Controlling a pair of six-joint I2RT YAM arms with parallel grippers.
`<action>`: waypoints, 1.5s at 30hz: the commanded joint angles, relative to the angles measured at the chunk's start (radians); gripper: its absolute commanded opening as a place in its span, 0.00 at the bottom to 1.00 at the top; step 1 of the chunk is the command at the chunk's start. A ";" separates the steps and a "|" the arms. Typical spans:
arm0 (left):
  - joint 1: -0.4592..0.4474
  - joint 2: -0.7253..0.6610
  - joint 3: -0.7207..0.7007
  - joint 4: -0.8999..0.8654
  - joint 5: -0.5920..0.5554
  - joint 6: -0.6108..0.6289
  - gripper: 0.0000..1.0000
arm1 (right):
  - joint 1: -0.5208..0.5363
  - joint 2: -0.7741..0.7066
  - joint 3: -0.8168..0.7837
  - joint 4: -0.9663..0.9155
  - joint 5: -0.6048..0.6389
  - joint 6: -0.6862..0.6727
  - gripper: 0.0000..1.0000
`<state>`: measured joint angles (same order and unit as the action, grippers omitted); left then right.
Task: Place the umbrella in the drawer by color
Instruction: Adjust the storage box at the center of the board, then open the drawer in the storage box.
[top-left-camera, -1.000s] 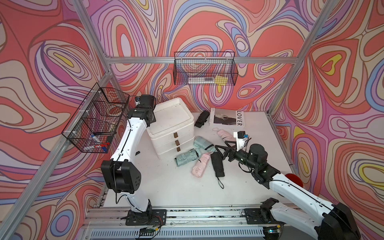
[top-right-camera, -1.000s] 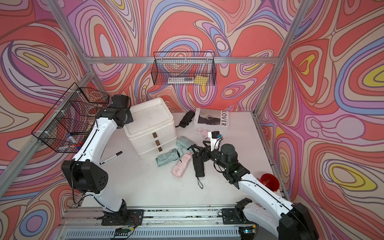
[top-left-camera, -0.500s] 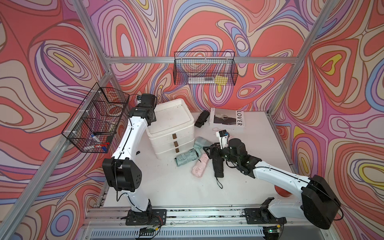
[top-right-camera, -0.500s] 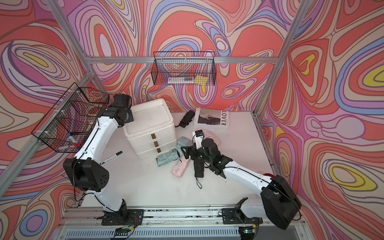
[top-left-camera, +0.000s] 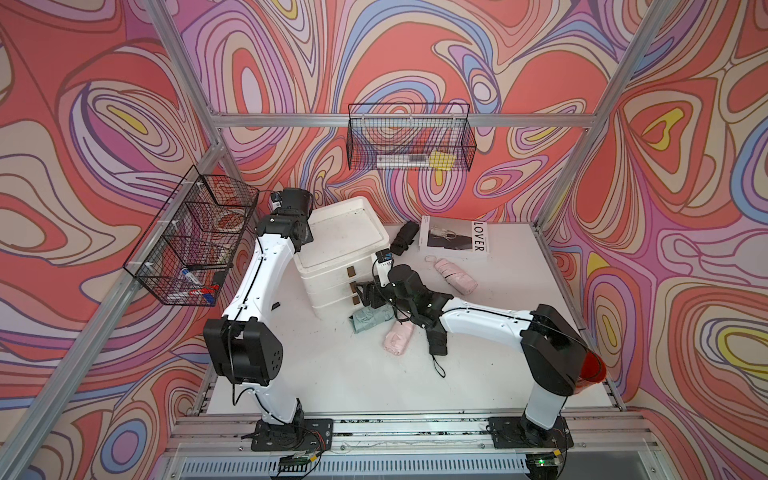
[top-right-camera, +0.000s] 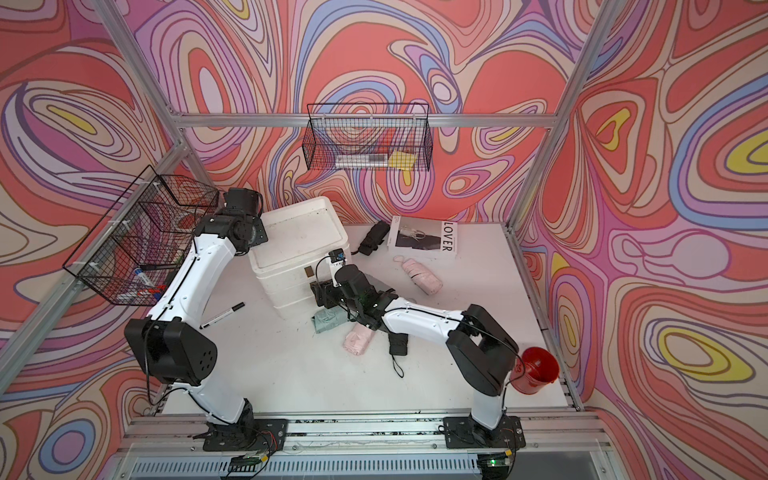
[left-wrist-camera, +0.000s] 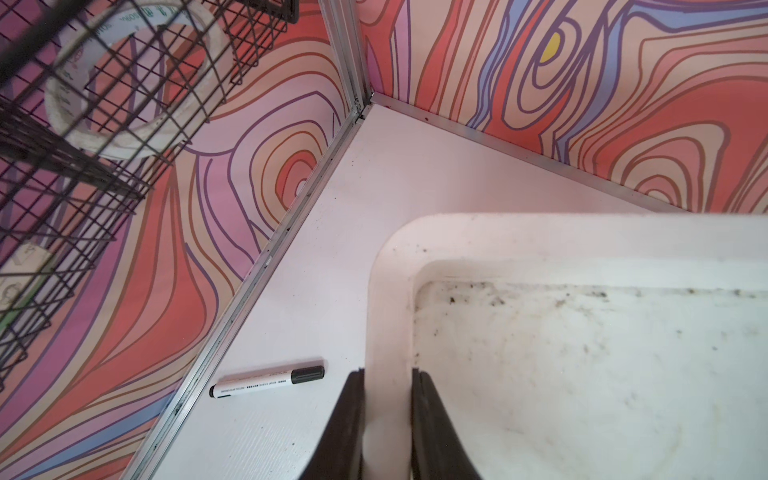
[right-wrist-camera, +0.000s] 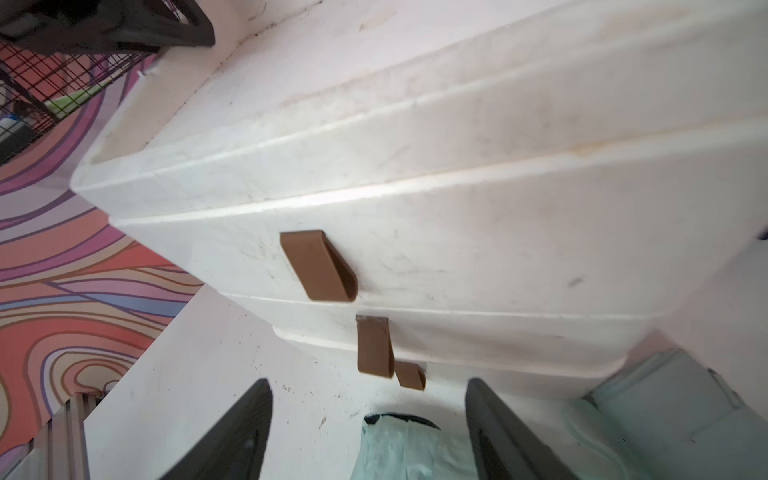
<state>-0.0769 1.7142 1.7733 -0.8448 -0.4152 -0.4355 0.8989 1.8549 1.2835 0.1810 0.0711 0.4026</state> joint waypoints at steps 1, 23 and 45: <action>-0.004 0.002 -0.066 -0.019 0.064 -0.023 0.03 | 0.017 0.064 0.061 0.024 0.088 0.022 0.75; -0.004 -0.117 -0.164 0.044 0.153 -0.054 0.00 | 0.052 0.095 0.097 0.136 0.274 0.023 0.56; -0.004 -0.089 -0.167 0.029 0.105 -0.110 0.00 | 0.104 0.004 -0.030 0.102 0.254 0.002 0.00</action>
<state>-0.0677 1.6062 1.6283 -0.7406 -0.3614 -0.4965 0.9836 1.9083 1.2995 0.3061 0.3115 0.4122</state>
